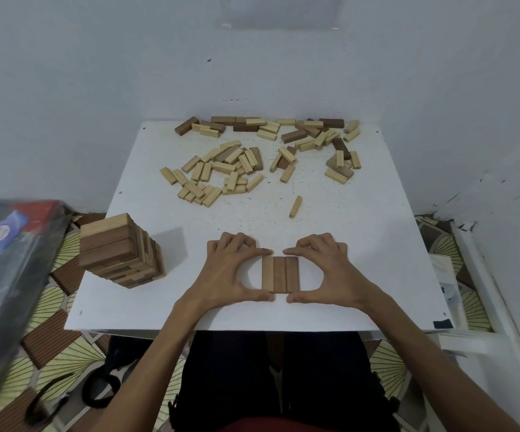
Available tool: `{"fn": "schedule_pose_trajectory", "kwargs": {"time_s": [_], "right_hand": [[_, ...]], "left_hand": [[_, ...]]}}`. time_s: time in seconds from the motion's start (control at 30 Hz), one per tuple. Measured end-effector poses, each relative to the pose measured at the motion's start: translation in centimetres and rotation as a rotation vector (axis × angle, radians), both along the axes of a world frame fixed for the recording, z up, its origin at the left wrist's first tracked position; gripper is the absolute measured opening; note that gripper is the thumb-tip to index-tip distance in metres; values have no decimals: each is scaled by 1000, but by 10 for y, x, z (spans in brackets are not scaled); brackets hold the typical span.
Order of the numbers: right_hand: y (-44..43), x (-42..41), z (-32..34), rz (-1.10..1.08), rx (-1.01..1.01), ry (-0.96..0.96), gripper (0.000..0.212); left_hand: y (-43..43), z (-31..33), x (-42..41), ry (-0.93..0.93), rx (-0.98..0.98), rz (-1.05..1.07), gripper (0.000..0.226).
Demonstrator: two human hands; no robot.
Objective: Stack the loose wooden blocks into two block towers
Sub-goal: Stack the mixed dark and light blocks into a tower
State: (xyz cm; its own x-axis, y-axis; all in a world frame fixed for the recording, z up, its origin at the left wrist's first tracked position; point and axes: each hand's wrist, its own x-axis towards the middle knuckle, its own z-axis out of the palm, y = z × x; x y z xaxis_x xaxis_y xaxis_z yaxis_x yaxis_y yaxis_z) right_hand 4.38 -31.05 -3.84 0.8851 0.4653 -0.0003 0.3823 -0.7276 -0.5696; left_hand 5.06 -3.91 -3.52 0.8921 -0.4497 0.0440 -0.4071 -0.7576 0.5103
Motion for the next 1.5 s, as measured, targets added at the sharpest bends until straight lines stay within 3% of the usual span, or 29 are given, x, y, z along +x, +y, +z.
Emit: {"fn": "schedule_pose_trajectory", "kwargs": {"time_s": [0.4, 0.6, 0.87, 1.5], "right_hand": [[6, -4, -8, -37, 34, -96, 76], [5, -3, -5, -43, 29, -68, 76], [7, -6, -2, -27, 46, -62, 75], [79, 5, 125, 202, 112, -264, 75]], "left_hand": [[-15, -2, -3, -62, -46, -12, 76], [-15, -7, -7, 2, -119, 15, 79], [-12, 4, -5, 20, -74, -19, 76], [58, 139, -36, -162, -15, 107, 73]]}}
